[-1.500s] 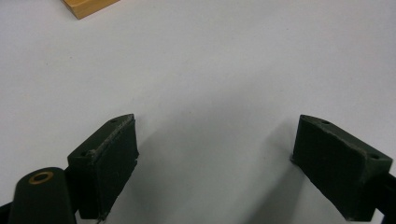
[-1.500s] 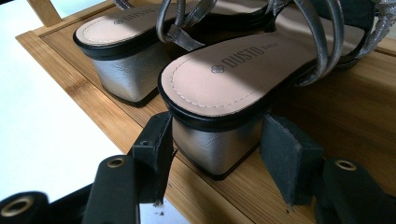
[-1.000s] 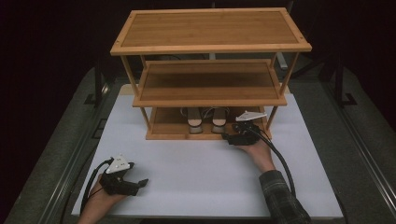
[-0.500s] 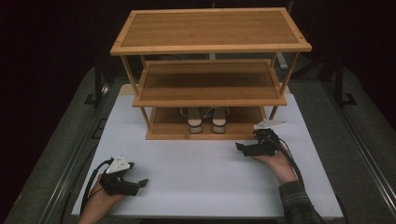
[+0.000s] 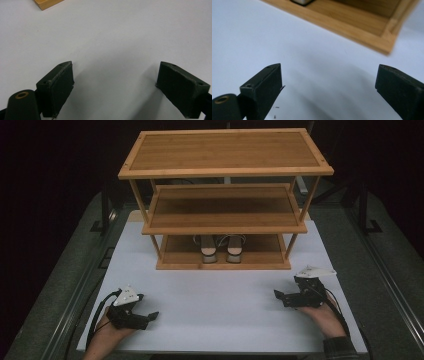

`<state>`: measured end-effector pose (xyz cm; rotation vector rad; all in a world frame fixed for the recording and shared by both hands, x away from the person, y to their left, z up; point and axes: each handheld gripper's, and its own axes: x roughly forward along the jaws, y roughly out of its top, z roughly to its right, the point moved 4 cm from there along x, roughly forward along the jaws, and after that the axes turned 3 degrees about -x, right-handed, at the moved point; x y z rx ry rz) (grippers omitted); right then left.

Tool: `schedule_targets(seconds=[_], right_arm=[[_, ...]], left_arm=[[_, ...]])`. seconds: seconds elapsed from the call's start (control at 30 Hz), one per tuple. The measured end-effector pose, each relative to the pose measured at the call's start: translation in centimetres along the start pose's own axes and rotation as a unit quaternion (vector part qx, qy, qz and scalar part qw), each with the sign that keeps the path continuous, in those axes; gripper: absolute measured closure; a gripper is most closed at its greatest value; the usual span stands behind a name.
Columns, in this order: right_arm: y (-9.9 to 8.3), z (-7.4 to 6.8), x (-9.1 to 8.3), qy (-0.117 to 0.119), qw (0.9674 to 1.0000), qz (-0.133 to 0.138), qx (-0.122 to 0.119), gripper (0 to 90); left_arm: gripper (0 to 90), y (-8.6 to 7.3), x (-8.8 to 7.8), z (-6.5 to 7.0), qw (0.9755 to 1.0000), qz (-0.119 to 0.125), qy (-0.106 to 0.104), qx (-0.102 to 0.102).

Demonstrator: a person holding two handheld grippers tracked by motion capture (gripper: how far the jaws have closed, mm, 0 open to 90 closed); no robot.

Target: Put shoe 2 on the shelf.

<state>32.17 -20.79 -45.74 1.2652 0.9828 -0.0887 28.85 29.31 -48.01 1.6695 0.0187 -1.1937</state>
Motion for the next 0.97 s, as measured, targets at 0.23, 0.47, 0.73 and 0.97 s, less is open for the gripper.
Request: schedule_targets(seconds=[0.23,0.47,0.73,0.97], right_arm=[[-2.6,0.5,-1.8,-0.025,0.9995,-0.018,0.002,2.3],[-4.8,1.2,-3.2,-0.061,0.9972,-0.042,0.013,0.9],[-6.7,1.9,-3.3,-0.078,0.9949,-0.052,0.036,0.2],[-6.9,1.9,-3.3,-0.079,0.9952,-0.046,0.035,0.1]], left_arm=[[13.0,0.0,0.0,0.0,1.0000,0.000,0.000,0.000],[13.0,0.0,0.0,0.0,1.0000,0.000,0.000,0.000],[13.0,0.0,0.0,0.0,1.0000,0.000,0.000,0.000],[13.0,0.0,0.0,0.0,1.0000,0.000,0.000,0.001]])
